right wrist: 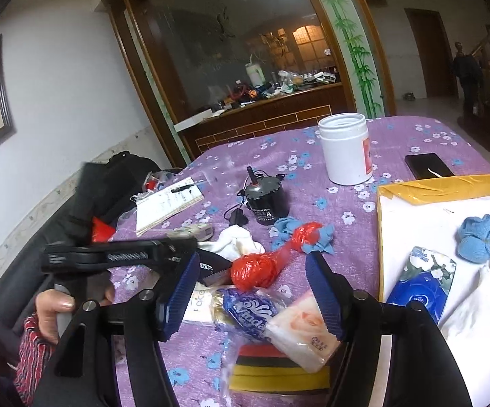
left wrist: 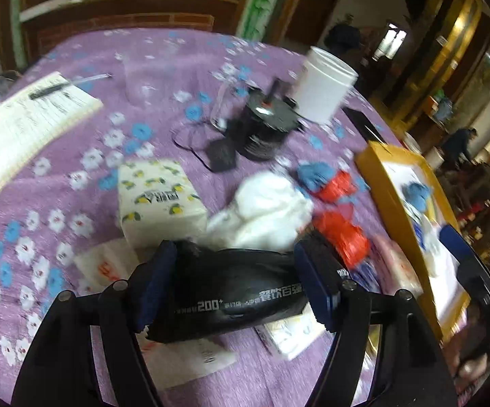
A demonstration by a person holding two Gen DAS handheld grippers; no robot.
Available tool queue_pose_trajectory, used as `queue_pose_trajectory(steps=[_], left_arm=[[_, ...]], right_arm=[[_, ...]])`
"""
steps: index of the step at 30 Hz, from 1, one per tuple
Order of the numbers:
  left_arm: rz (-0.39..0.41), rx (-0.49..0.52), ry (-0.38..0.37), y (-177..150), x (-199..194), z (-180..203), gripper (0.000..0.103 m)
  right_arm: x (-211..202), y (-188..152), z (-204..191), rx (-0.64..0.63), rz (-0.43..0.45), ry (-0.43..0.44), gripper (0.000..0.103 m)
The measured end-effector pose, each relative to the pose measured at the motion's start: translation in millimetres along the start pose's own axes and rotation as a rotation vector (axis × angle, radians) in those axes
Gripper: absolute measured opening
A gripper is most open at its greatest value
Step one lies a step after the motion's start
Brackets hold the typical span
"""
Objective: Organize soft objects
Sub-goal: 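Move both grippers back to the table and grasp the black bag with the left gripper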
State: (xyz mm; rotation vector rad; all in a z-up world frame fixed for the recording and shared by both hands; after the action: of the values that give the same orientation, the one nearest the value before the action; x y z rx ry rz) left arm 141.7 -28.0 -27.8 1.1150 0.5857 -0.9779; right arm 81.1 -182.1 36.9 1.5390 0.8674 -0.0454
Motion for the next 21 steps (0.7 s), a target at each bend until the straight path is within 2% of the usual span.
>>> queue_pose_trajectory(steps=[3, 5, 9, 13, 15, 19, 21], left_arm=[[-0.096, 0.072, -0.11, -23, -10, 18, 0.071], [-0.128, 0.156, -0.134, -35, -15, 32, 0.071], [-0.129, 0.257, -0.137, -47, -19, 49, 0.074], [-0.103, 0.344, -0.072, -53, -17, 57, 0.082], [-0.088, 0.34, -0.062, -50, -16, 58, 0.082], [0.025, 0.275, -0.027, -28, -11, 54, 0.082], [0.033, 0.248, -0.025, -24, -4, 53, 0.082]], right_arm=[[1, 0, 1, 0.01, 0.001, 0.009, 0.068], [1, 0, 1, 0.015, 0.002, 0.014, 0.068], [3, -1, 3, 0.02, -0.002, 0.012, 0.068], [1, -1, 4, 0.025, 0.006, 0.016, 0.068], [0, -1, 3, 0.023, 0.013, 0.019, 0.068], [2, -2, 5, 0.031, 0.005, 0.018, 0.069], [2, -3, 5, 0.032, 0.006, 0.018, 0.069]])
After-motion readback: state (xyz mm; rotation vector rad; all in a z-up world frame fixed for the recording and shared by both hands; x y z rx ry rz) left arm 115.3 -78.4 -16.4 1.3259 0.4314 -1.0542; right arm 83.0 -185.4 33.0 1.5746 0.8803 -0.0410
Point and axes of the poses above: each gripper's, at about its wrist camera, not at the fingertips, and x roughly the way its jaws point, z to its right, y to its top, the point moved 9 cm from there along x, roughly the way its jaws point, and after that the axes turned 9 degrees about -x, right-handed, at the moved point
